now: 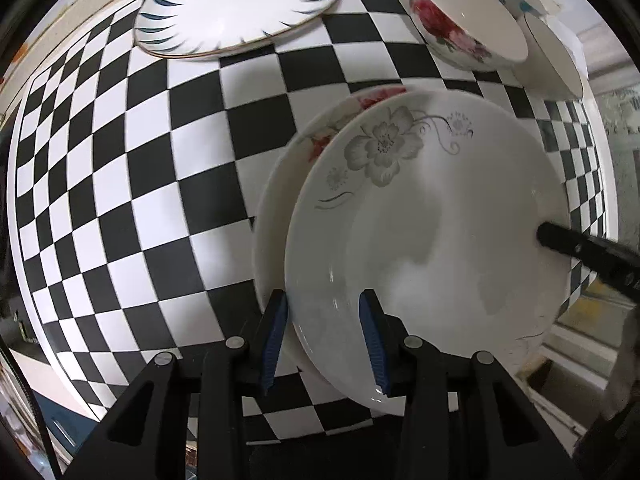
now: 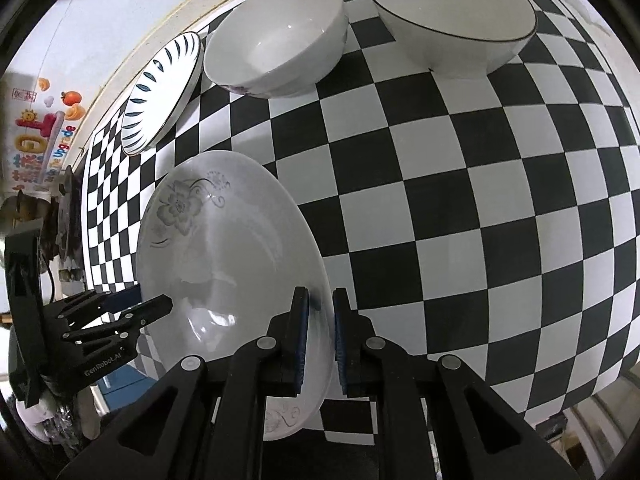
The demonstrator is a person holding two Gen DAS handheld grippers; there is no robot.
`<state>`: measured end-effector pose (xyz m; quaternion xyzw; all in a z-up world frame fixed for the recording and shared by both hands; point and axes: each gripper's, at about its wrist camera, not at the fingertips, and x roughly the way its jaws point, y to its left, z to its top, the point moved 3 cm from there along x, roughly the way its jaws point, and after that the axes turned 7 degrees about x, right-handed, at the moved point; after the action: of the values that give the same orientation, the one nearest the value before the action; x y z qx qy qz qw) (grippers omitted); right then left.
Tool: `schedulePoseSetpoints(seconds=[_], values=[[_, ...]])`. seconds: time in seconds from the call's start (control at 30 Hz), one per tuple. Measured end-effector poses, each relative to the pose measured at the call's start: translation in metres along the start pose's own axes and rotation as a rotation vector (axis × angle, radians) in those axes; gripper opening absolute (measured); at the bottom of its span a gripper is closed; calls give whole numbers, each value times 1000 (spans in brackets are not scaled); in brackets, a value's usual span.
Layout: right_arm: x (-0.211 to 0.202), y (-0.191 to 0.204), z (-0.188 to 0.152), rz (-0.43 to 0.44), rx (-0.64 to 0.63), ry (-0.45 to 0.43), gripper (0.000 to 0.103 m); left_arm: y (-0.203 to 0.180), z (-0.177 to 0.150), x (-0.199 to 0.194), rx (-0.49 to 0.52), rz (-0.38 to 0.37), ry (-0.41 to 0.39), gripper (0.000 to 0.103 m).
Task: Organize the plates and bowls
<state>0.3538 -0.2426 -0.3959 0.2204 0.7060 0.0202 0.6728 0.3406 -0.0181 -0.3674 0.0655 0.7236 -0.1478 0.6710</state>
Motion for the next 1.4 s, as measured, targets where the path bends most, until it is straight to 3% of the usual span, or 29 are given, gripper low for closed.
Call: schedulePoseSetpoints(seconds=[0.2, 0.4, 0.53, 0.7, 0.87, 1.07, 1.2, 1.4], values=[[11, 7, -4, 0, -12, 43, 15, 10, -3, -14, 17, 52, -22, 35], [10, 9, -2, -16, -3, 80, 16, 29, -4, -39, -26, 16, -50, 35], [-16, 12, 8, -5, 21, 46, 19, 64, 11, -71, -100, -25, -126, 35], [-57, 56, 38, 45, -31, -28, 39, 107, 45, -89, -184, -36, -192, 35], [-64, 119, 94, 119, -99, -58, 42, 153, 89, -78, -289, -87, -193, 35], [-17, 177, 168, 145, -122, -8, 42, 196, 132, -49, -357, -164, -165, 35], [26, 185, 210, 105, -89, 45, 42, 211, 154, -29, -391, -223, -135, 35], [72, 179, 236, 47, -62, 122, 41, 213, 177, -7, -336, -201, -112, 34]])
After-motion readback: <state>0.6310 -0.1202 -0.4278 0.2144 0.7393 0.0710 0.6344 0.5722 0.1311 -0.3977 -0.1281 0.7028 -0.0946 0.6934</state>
